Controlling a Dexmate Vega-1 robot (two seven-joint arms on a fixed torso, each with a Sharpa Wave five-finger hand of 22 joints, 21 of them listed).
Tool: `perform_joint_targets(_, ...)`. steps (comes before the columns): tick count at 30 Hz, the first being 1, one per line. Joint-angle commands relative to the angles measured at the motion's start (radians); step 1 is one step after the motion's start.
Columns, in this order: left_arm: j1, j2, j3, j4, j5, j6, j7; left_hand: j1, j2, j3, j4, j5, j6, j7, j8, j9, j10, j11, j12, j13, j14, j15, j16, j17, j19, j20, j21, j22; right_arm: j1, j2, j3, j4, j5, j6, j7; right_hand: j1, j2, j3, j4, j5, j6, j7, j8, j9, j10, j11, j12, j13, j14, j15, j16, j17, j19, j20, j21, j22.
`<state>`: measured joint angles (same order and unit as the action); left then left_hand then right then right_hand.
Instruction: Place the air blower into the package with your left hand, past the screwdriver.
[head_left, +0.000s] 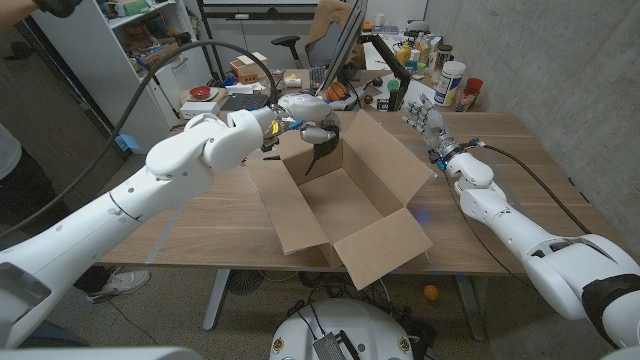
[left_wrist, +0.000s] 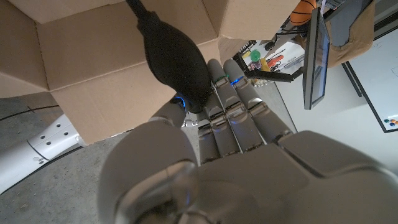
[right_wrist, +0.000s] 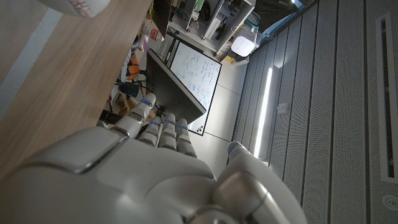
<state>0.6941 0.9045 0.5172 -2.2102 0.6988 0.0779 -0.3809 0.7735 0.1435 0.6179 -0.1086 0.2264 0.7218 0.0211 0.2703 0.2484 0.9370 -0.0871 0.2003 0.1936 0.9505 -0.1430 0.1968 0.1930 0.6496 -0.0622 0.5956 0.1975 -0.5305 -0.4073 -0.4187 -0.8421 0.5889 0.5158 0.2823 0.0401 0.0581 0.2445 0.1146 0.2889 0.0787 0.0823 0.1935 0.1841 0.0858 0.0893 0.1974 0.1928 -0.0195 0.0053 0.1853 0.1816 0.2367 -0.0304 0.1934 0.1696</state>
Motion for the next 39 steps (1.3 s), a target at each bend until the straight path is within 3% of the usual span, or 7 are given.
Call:
perform_joint_targets(1, -0.07, -0.049, 0.085, 0.039, 0.023, 0.021, -0.123, 0.029, 0.034, 0.064, 0.067, 0.005, 0.088, -0.074, 0.005, 0.003, 0.106, -0.093, 0.004, 0.001, 0.0, -0.087, 0.003, 0.002, 0.004, -0.068, 0.006, 0.004, -0.002, -0.008, 0.007, 0.002, 0.007, 0.008, 0.011, 0.006, 0.0, -0.008, 0.0, 0.004, 0.006, 0.002, 0.003, 0.001, 0.006, 0.001, 0.006, 0.002, 0.003, -0.003, 0.003, 0.0, 0.009, 0.004, 0.003, 0.004)
perform_joint_targets(4, -0.089, -0.062, 0.108, 0.052, 0.036, 0.028, -0.156, 0.03, 0.034, 0.064, 0.067, 0.005, 0.09, -0.071, 0.005, 0.003, 0.105, -0.081, 0.004, 0.001, 0.001, -0.085, 0.004, 0.001, 0.004, -0.068, 0.008, 0.003, -0.004, -0.014, 0.008, -0.011, 0.006, 0.008, 0.012, 0.006, 0.001, -0.008, 0.0, 0.004, 0.007, 0.002, 0.003, 0.001, 0.007, 0.003, 0.006, 0.002, 0.003, -0.003, 0.003, 0.0, 0.009, 0.005, 0.003, 0.004)
perform_joint_targets(19, -0.161, -0.132, 0.191, 0.129, 0.095, 0.057, -0.252, 0.034, 0.033, 0.066, 0.064, 0.004, 0.09, -0.061, 0.003, 0.002, 0.107, -0.078, 0.005, 0.001, 0.002, -0.084, 0.003, 0.0, 0.01, -0.067, 0.018, 0.003, -0.001, -0.022, 0.009, -0.014, 0.007, 0.006, 0.021, 0.006, 0.001, -0.009, 0.0, 0.004, 0.011, 0.003, 0.004, 0.001, 0.012, 0.003, 0.007, 0.002, 0.005, -0.004, 0.003, 0.0, 0.01, 0.005, 0.003, 0.004)
perform_joint_targets(39, -0.247, -0.221, 0.305, 0.298, 0.079, 0.024, -0.305, 0.036, 0.032, 0.068, 0.064, 0.002, 0.094, -0.046, 0.001, 0.002, 0.11, -0.071, 0.007, 0.0, 0.005, -0.081, 0.004, -0.002, 0.007, -0.065, 0.025, 0.003, 0.031, -0.006, 0.013, 0.057, 0.009, 0.026, 0.034, 0.006, 0.0, -0.011, 0.0, 0.005, 0.015, 0.003, 0.004, 0.001, 0.011, 0.002, 0.006, 0.002, 0.006, -0.004, 0.003, 0.0, 0.01, 0.005, 0.003, 0.004)
